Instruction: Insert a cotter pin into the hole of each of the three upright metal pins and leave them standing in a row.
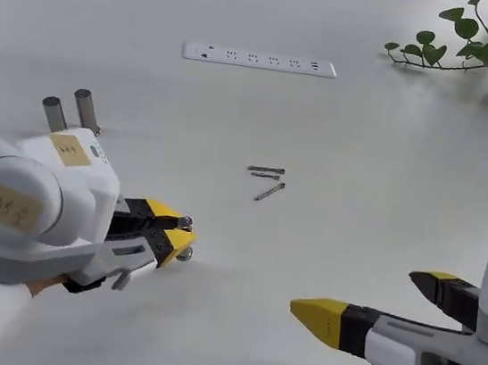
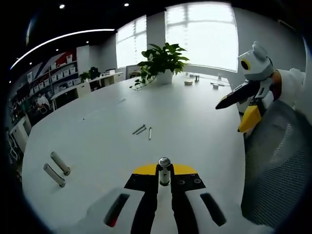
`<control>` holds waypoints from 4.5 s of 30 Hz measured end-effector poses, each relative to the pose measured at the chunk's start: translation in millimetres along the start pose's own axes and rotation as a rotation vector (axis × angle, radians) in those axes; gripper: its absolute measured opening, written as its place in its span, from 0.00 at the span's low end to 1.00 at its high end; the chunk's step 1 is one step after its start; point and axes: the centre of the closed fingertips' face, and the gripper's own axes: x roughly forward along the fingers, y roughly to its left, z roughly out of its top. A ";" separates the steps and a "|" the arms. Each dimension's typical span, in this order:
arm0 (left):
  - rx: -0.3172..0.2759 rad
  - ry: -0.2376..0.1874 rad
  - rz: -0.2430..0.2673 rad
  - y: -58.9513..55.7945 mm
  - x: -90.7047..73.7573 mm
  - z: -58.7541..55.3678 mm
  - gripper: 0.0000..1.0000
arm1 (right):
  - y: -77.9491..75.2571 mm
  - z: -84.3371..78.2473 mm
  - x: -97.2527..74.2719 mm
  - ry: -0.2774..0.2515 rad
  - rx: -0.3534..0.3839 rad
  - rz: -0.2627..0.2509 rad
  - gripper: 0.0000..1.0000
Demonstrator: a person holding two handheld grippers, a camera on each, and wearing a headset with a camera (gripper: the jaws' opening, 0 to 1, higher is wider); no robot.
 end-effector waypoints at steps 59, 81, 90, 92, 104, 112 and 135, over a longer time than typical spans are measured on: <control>-0.011 0.026 -0.003 -8.8 8.0 -13.2 0.19 | -6.4 -1.7 2.0 -0.019 0.002 -0.031 0.98; -0.157 -0.028 -0.107 -45.8 -27.9 -20.0 0.99 | -9.9 0.8 0.8 -0.018 0.003 -0.030 0.97; -0.174 -0.003 -0.164 -59.1 -27.0 -24.7 0.99 | -14.1 13.9 0.3 -0.017 -0.053 -0.026 0.95; -0.193 -0.011 -0.175 -60.9 -28.2 -22.8 0.99 | -15.9 16.7 2.5 -0.004 -0.080 -0.020 0.94; -0.200 -0.029 -0.150 -51.4 -37.7 -15.8 0.99 | -29.8 70.8 16.6 0.048 -0.373 0.028 0.79; -0.222 -0.084 -0.146 -46.4 -42.4 -5.2 0.99 | -33.4 105.0 27.7 0.104 -0.572 0.088 0.71; -0.325 -0.130 -0.111 -42.4 -46.3 -1.4 0.99 | -28.8 105.7 122.5 0.347 -0.816 0.313 0.28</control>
